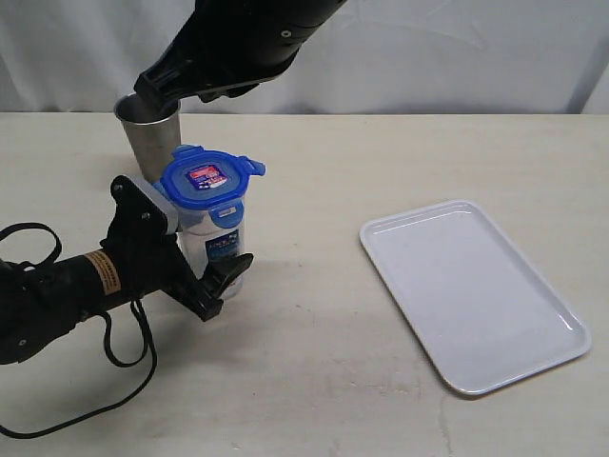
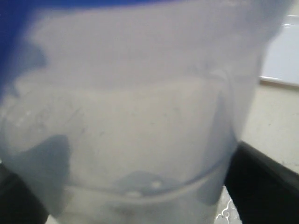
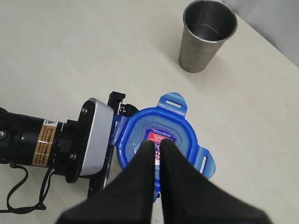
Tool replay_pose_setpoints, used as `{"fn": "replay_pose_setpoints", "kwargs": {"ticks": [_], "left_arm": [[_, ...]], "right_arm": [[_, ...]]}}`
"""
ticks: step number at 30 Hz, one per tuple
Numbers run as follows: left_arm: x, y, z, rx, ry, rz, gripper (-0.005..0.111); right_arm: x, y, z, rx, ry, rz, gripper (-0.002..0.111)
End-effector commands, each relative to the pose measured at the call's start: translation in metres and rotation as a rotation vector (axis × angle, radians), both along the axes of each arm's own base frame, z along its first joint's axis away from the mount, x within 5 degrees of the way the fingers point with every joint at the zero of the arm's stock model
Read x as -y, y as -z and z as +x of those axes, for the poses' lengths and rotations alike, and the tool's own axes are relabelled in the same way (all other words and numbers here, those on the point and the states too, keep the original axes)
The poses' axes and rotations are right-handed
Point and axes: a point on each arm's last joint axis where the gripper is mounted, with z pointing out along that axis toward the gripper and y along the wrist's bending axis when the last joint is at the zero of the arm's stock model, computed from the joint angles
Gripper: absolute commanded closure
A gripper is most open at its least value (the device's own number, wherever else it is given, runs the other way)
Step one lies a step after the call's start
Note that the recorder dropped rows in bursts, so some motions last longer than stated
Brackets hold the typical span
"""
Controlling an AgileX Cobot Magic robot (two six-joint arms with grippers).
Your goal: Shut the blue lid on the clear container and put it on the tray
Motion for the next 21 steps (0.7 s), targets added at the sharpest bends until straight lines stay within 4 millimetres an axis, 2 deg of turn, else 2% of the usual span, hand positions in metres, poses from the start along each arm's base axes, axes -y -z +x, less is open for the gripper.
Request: {"fn": "replay_pose_setpoints", "kwargs": {"ticks": [1,9,15,18,21], "left_arm": [[0.002,-0.001,0.001,0.008,0.005,-0.007,0.025],[0.002,0.0,0.001,0.005,0.006,-0.001,0.061],[0.001,0.0,0.001,0.032,0.024,0.041,0.105],[0.003,-0.001,0.001,0.038,0.042,0.045,0.107],[0.004,-0.007,0.0,0.056,0.062,0.04,0.107]], "right_arm": [[0.002,-0.002,0.0,0.014,-0.002,-0.004,0.104],[0.003,-0.001,-0.001,-0.001,-0.002,-0.018,0.104],[0.005,0.001,-0.002,-0.017,-0.001,-0.05,0.104],[0.012,0.002,0.002,-0.023,0.03,-0.066,0.104],[0.028,-0.001,0.014,-0.041,0.115,-0.039,0.1]]}}
